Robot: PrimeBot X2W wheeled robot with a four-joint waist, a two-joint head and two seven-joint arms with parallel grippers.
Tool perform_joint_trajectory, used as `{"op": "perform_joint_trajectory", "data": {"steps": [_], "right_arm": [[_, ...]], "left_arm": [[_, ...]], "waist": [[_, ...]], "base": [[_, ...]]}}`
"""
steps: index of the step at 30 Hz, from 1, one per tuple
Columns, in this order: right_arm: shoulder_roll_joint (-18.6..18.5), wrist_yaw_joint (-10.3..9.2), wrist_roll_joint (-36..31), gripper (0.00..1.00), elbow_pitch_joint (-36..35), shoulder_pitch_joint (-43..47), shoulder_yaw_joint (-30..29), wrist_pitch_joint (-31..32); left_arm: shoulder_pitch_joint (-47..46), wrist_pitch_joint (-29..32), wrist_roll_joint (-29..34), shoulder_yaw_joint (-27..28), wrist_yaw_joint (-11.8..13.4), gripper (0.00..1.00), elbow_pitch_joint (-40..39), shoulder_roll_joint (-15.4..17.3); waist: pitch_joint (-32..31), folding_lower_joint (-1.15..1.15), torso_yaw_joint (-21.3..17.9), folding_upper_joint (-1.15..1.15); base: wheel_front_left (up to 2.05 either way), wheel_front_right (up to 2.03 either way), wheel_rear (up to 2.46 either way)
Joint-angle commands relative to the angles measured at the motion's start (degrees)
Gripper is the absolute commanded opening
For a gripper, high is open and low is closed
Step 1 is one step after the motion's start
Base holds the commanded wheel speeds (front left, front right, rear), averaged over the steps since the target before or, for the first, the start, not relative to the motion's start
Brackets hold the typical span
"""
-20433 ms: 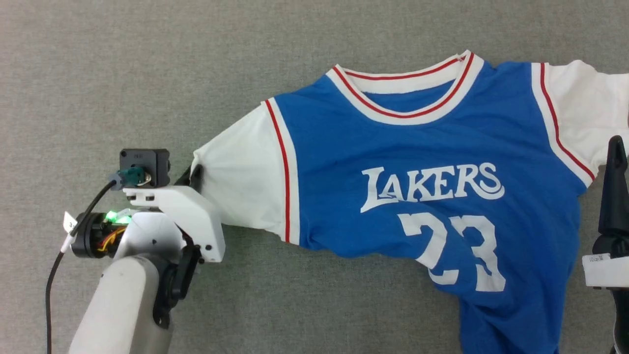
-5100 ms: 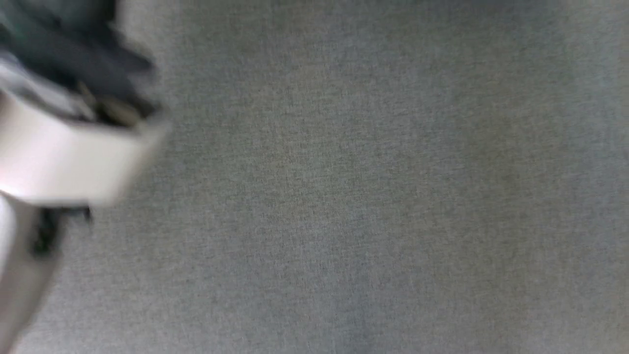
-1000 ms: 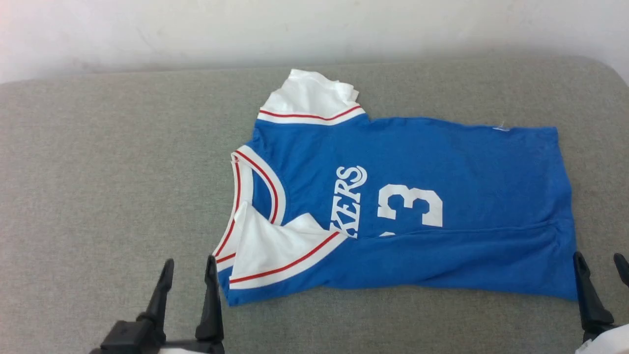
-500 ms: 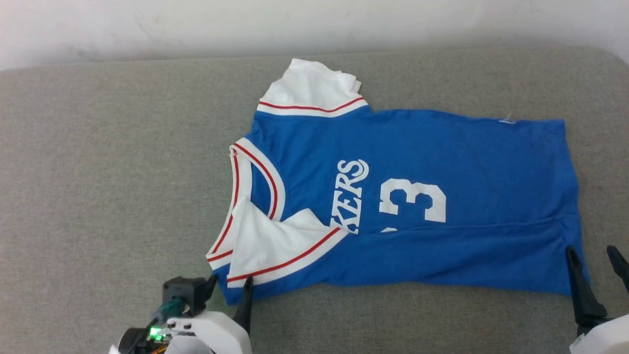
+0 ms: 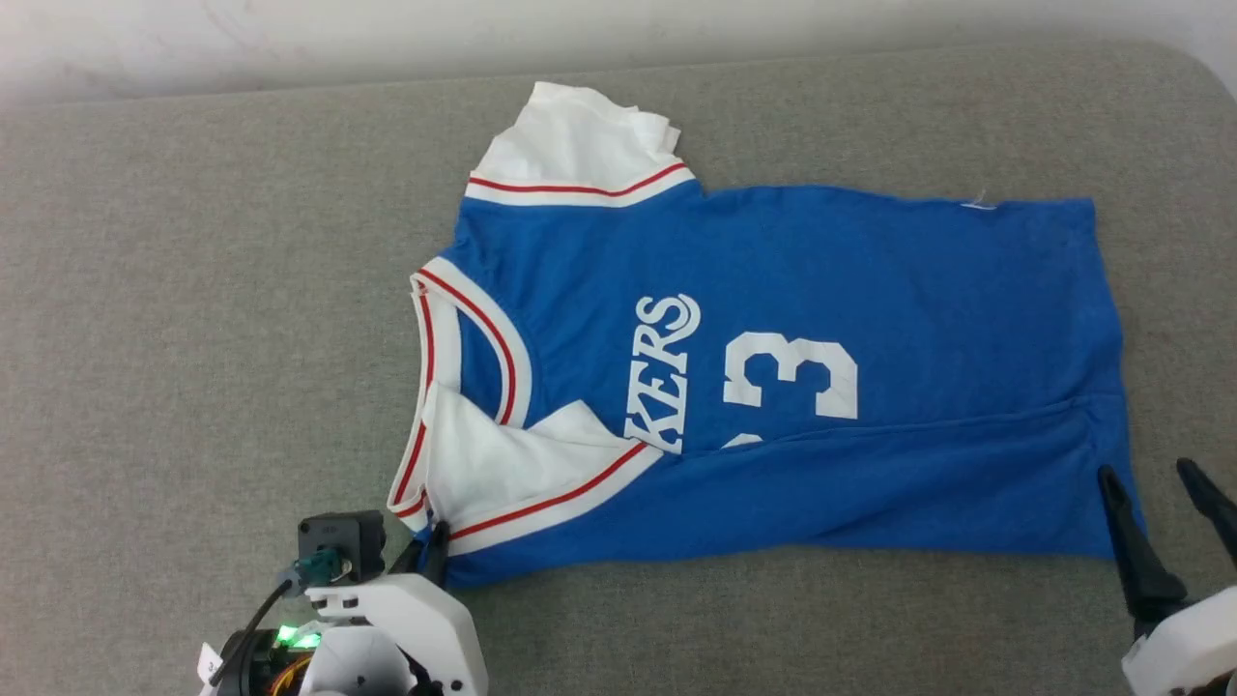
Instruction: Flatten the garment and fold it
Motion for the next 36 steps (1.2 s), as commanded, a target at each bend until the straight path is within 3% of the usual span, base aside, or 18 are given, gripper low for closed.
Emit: {"op": "perform_joint_trajectory", "data": {"steps": [1,5,10,20,21,22,23,30,36], "right_arm": [[-2.09,-0.05,0.67,1.00,-0.51,-1.71,0.77,0.99],[-4.04,-0.05,3.28,1.00,-0.05,-3.39,0.47,5.32],[-5.44,-0.05,6.05,1.00,5.39,-3.11,0.41,13.95],[-5.46,-0.05,6.38,1.00,14.34,-4.17,-0.39,17.27],[-5.42,-0.05,6.78,0.71,14.84,-4.40,0.11,17.63],[-5.18,-0.05,7.18,0.24,15.24,-4.77,0.19,17.79],[-5.02,-0.05,7.60,0.00,15.61,-5.00,0.53,18.32],[-6.07,-0.05,10.27,0.00,12.41,-5.94,0.51,19.59],[-7.74,-0.05,11.92,0.00,5.66,-3.63,-2.53,21.86]], "left_arm": [[1.85,0.85,-0.92,-0.32,0.19,0.00,1.12,0.12],[3.39,-0.36,-1.16,0.63,0.65,0.00,-1.75,0.83],[3.67,-0.90,-0.95,0.44,0.76,0.00,-4.12,0.85],[0.69,-0.59,0.02,-0.98,0.15,0.00,-3.92,0.11],[0.37,-0.56,0.06,-1.05,0.10,0.00,-3.78,0.03],[0.12,-0.54,0.09,-1.08,0.09,0.00,-3.63,-0.03],[-0.09,-0.51,0.09,-1.09,0.08,0.00,-3.45,-0.06],[0.96,-1.48,-2.07,1.57,0.77,0.00,-4.41,0.04],[6.15,-2.63,-3.59,5.91,4.02,0.00,-11.00,1.92]], "waist": [[-0.21,0.00,-0.35,0.00],[-0.37,0.00,-0.55,0.00],[-0.54,0.00,0.70,0.00],[1.30,0.00,2.91,0.00],[1.45,0.00,3.04,0.00],[1.55,0.00,3.11,0.00],[1.57,0.00,3.17,0.00],[0.07,0.00,2.28,0.00],[-2.88,0.00,1.56,0.00]], "base": [[0.00,0.00,0.00],[0.00,0.00,0.00],[0.00,0.00,0.00],[0.00,0.00,0.00],[0.00,0.00,0.00],[0.00,0.00,0.00],[0.00,0.00,0.00],[0.00,0.00,0.00],[0.00,0.00,0.00]]}}
